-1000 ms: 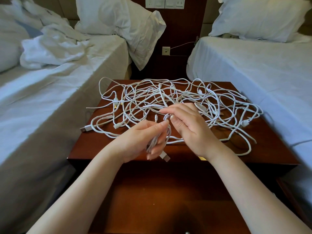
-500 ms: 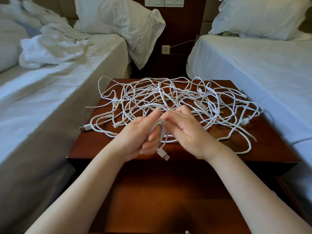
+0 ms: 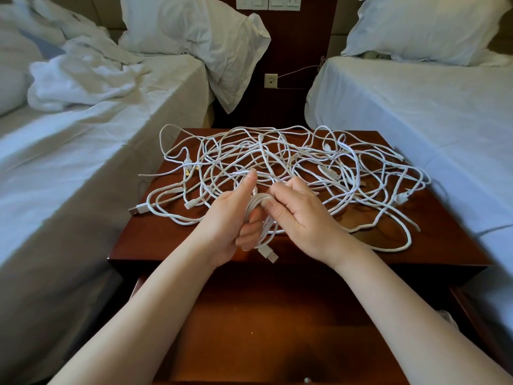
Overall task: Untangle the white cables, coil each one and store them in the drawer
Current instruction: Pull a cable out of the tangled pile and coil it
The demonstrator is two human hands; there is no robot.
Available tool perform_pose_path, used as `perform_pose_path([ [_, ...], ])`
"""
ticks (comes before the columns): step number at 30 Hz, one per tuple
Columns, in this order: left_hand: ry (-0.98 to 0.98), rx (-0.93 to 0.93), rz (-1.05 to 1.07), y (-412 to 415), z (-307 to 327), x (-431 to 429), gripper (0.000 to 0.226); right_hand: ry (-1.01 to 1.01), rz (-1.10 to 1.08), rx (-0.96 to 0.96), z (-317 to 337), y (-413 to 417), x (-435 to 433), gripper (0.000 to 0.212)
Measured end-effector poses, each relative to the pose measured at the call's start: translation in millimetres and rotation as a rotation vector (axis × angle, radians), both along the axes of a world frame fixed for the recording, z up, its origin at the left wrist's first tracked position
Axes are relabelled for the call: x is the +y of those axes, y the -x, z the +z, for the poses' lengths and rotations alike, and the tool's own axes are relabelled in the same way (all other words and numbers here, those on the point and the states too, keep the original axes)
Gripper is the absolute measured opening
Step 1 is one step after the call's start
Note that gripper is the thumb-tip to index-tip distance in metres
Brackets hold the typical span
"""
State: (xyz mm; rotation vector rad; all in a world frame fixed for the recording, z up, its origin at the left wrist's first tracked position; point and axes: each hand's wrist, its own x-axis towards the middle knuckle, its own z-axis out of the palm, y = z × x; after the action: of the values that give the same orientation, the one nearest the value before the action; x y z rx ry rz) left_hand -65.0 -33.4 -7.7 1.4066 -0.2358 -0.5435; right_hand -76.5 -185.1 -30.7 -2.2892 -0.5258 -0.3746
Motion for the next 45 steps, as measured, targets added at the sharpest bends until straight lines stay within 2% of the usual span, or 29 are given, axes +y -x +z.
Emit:
perform_pose_path([
  [5,0.005,-0.043,0.181,0,0,-3,0.061,-0.012,-0.046,-0.084,-2,-1,1,0.036],
  [7,-0.001,-0.142,0.264,-2,-1,0,0.047,-0.037,-0.089,-0.103,-1,-1,0,0.04],
  [10,-0.058,-0.316,0.372,-3,-6,1,0.028,-0.106,-0.193,-0.1,4,-2,-4,0.033],
  [13,-0.22,-0.571,0.306,2,-10,-2,0.012,-0.264,-0.27,-0.069,9,-2,-9,0.031],
  [15,-0.323,-0.706,0.239,5,-13,-6,0.009,-0.356,-0.293,-0.057,10,-2,-9,0.033],
  [17,-0.34,-0.771,0.267,8,-15,-10,0.014,-0.389,-0.315,-0.057,9,-1,-6,0.036],
  [23,-0.146,-0.722,0.317,13,-17,-14,0.029,-0.433,-0.383,-0.118,9,7,11,0.032],
  [28,-0.055,-0.778,0.467,20,-14,-21,0.019,-0.494,-0.37,-0.058,8,12,20,0.033],
  [33,0.048,-0.682,0.596,22,-14,-26,0.027,-0.519,-0.337,-0.057,4,14,29,0.031],
  [38,0.093,-0.639,0.66,20,-16,-27,0.034,-0.518,-0.297,-0.007,3,15,29,0.03],
  [42,0.038,-0.718,0.734,12,-19,-21,0.034,-0.521,-0.256,-0.012,3,17,32,0.027],
  [45,0.122,-0.601,0.729,14,-18,-19,0.042,-0.533,-0.263,-0.041,2,17,34,0.026],
])
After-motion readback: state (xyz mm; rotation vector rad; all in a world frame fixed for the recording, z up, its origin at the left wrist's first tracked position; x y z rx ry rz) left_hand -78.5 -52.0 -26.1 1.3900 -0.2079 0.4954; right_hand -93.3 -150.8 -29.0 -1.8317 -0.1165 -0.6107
